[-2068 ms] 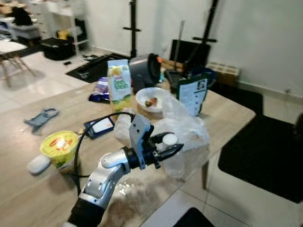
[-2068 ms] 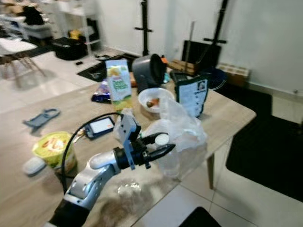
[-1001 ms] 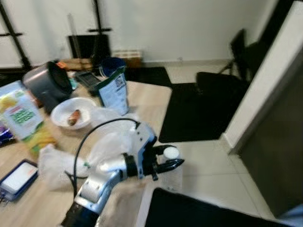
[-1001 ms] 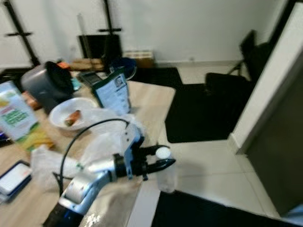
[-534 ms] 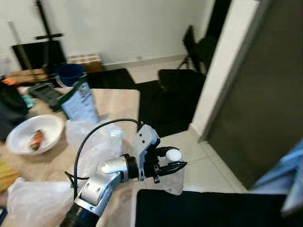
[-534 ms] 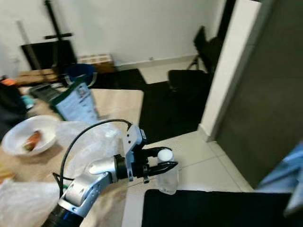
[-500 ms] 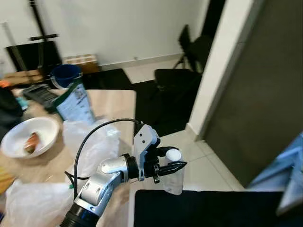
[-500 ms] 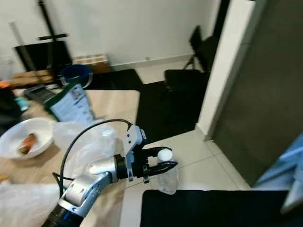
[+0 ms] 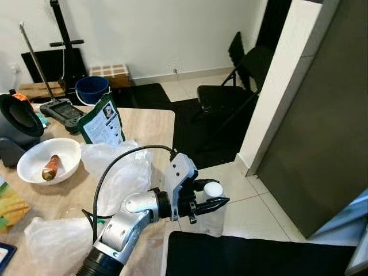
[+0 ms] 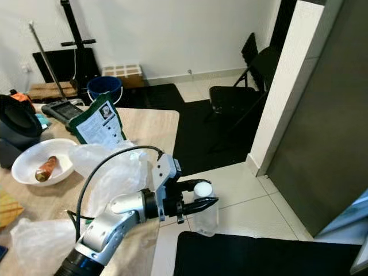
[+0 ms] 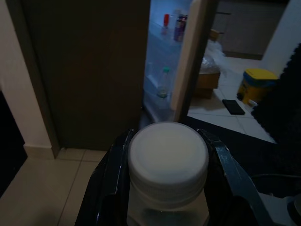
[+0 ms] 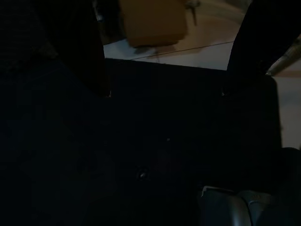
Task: Restocking fridge
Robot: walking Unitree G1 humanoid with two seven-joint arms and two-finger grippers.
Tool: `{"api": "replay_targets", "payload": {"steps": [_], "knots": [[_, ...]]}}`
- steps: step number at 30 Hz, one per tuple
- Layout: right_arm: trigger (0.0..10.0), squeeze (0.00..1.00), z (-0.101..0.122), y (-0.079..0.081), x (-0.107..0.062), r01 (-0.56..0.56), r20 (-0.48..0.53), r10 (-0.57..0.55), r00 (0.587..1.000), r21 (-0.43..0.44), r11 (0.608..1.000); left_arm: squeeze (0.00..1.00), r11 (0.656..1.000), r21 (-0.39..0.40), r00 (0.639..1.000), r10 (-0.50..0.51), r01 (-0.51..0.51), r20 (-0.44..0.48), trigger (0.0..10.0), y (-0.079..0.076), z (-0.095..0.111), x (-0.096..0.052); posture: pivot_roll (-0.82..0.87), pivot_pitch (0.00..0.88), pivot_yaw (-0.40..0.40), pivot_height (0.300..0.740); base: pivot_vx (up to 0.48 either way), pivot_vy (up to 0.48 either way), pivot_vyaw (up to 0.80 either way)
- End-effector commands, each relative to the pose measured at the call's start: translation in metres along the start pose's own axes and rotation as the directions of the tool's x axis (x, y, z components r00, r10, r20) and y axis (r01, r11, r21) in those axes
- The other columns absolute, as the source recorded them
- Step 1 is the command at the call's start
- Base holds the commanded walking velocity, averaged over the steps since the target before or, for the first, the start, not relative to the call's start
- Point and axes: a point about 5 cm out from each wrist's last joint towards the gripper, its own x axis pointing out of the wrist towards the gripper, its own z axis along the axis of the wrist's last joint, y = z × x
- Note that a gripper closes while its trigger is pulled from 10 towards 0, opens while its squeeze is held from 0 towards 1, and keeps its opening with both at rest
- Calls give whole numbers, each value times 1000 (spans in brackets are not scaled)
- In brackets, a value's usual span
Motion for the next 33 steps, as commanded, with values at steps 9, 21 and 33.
{"api": "replay_targets", "payload": {"steps": [9, 21, 33], "knots": [[10000, 0, 1, -3, 0, 6, 6, -6, 1000, 6, 1000, 0, 999, 34, 1000, -17, 16, 15, 10000, -2, 4, 3, 44, 0, 13, 740, 0, -460, 0], [10000, 0, 1, -4, 0, 8, 5, -8, 1000, 2, 1000, 0, 999, 34, 1000, -18, 18, 19, 10000, -3, 4, 4, 42, 0, 9, 740, 0, -462, 0], [10000, 0, 3, -5, 0, 10, 6, -10, 1000, 3, 1000, 0, 1000, 23, 1000, 14, -14, 20, 10000, 0, 2, 6, 39, 0, 6, 740, 0, -302, 0]]}}
